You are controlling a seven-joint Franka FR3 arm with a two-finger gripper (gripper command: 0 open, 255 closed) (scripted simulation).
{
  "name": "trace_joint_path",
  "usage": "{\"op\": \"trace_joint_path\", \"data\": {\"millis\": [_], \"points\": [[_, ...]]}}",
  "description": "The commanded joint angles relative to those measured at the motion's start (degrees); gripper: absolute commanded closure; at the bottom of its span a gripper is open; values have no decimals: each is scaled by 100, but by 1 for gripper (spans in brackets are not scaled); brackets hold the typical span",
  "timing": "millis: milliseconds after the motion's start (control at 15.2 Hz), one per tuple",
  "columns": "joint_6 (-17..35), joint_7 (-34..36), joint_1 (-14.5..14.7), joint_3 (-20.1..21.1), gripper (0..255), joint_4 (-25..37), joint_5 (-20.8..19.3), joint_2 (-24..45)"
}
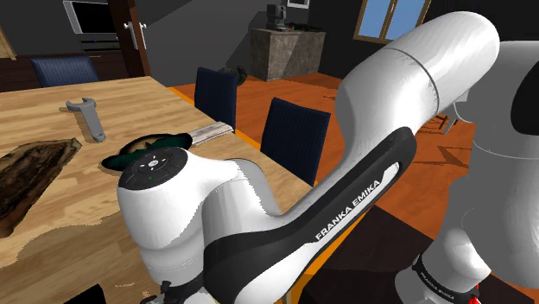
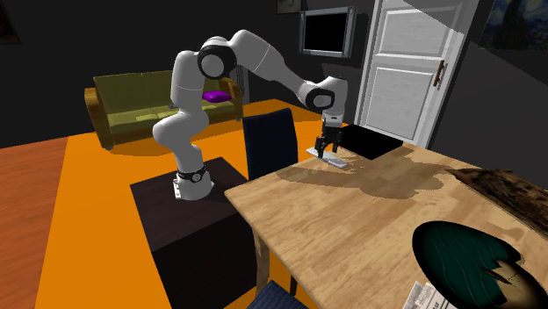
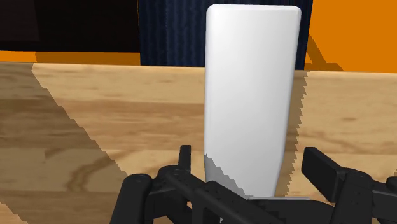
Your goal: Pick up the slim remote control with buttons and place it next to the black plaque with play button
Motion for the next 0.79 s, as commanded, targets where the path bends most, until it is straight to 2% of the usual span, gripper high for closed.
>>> {"op": "trace_joint_path", "data": {"millis": [0,198,726], "points": [[-156,-44,-23,32,0,72,68,-97],[-608,-152,-73,105,0,323,235,-334],[-608,-152,-72,104,0,323,235,-334]]}}
